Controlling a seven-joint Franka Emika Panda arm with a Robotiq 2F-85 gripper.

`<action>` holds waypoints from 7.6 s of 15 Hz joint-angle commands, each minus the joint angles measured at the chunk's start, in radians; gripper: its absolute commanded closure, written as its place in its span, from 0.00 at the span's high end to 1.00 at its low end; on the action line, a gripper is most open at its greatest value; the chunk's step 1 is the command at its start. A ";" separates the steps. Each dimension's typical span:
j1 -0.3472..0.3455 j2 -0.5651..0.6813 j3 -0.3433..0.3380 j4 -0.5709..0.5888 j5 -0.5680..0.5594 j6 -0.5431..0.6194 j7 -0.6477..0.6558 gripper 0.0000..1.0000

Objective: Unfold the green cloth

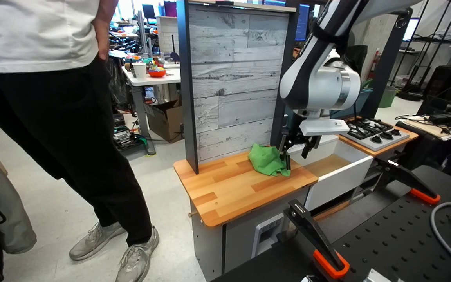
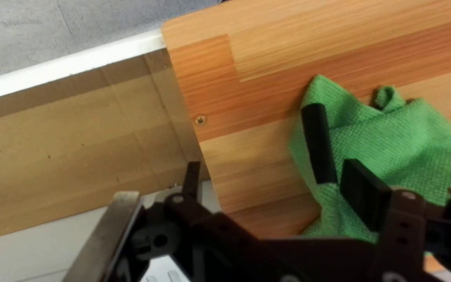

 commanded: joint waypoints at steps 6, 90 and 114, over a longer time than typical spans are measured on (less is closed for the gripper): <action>0.010 0.040 -0.007 0.073 -0.057 -0.021 0.044 0.20; -0.155 -0.240 0.238 -0.221 0.005 0.003 -0.146 1.00; 0.004 0.058 0.078 0.027 -0.035 0.016 0.070 1.00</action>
